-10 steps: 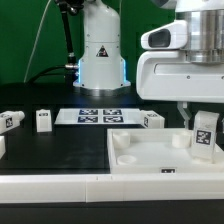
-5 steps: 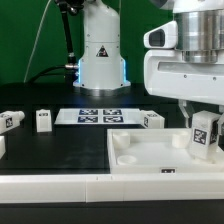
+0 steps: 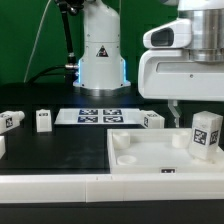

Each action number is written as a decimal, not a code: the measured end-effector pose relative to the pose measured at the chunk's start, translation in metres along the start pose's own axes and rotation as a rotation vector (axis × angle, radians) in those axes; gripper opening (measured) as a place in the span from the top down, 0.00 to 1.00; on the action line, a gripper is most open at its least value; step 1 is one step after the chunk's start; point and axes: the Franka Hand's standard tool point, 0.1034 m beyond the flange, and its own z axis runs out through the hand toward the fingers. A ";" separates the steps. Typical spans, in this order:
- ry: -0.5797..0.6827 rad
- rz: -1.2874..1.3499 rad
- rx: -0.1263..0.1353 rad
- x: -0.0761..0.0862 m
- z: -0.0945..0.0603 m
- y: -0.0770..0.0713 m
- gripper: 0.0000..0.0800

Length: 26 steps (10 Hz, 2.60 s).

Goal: Assemble one leg

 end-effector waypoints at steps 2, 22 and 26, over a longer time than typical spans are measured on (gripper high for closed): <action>0.007 -0.302 -0.027 0.000 0.000 0.001 0.19; 0.116 0.232 0.029 0.003 0.001 0.009 0.64; 0.090 0.559 0.069 0.005 0.001 0.011 0.64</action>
Offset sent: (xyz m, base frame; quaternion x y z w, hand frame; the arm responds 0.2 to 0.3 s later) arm 0.0105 -0.0084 -0.0010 -0.0250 -0.0200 -0.3196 0.9470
